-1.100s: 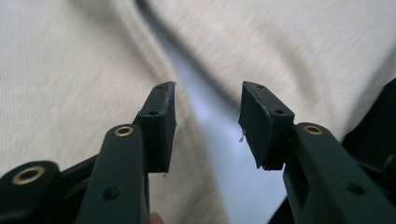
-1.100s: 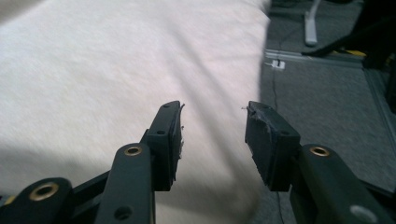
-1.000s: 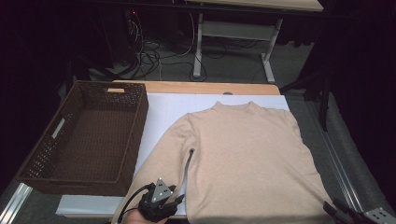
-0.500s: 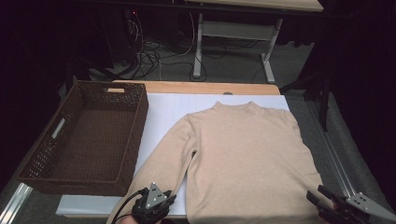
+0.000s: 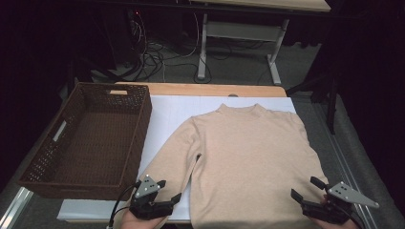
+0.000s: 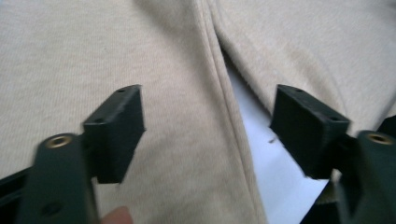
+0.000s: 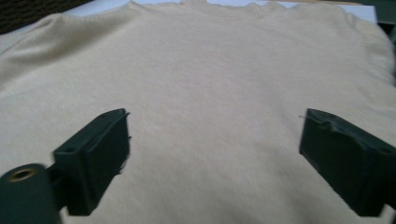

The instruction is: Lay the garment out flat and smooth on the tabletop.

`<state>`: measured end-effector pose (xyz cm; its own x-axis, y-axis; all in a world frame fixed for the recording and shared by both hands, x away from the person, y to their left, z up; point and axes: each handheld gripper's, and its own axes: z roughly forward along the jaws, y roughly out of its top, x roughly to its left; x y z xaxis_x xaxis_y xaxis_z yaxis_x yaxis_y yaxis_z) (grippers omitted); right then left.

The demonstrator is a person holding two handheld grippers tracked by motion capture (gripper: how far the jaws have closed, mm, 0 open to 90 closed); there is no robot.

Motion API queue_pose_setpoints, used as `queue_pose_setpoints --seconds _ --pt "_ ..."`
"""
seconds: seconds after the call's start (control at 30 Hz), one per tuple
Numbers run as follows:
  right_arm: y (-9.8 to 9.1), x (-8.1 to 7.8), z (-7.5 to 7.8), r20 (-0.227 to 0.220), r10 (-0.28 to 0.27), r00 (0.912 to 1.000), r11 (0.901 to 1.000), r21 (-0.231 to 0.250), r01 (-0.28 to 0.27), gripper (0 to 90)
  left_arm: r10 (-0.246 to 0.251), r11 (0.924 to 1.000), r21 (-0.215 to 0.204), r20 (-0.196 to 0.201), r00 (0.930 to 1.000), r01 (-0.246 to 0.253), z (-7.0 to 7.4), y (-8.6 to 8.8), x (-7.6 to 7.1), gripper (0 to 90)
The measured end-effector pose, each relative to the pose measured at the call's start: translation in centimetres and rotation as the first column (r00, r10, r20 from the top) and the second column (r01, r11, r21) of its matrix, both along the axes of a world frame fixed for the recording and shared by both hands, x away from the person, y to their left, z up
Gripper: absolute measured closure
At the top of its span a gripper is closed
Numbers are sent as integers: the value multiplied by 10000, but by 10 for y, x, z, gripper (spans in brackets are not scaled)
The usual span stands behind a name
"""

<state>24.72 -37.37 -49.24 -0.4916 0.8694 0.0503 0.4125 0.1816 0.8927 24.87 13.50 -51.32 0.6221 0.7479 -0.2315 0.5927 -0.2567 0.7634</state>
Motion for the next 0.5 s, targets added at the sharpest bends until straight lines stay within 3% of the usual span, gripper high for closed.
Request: queue_pose_setpoints --seconds 0.07,0.17,0.27,0.33,0.4,0.5 --pt "3 11 2 -84 168 9998 9997 155 -167 19 122 9998 175 11 9999 -122 1 -3 6 127" --pt "8 28 4 -223 87 9997 9996 269 -81 0 64 9995 299 -323 9995 -54 1 -9 18 1" --pt "19 37 10 -118 47 9999 10000 54 -46 0 -161 9983 568 -36 9999 163 3 -12 20 0" --pt "29 39 15 185 136 9997 9999 -37 -135 0 -81 9995 305 101 9999 78 6 -9 20 0" --pt "37 42 18 269 216 9994 9998 10 -216 0 -15 9997 -252 98 10000 18 8 -4 18 0" --pt "46 47 22 334 342 9989 9994 49 -344 0 -177 9993 -315 438 9989 191 9 -2 16 0"
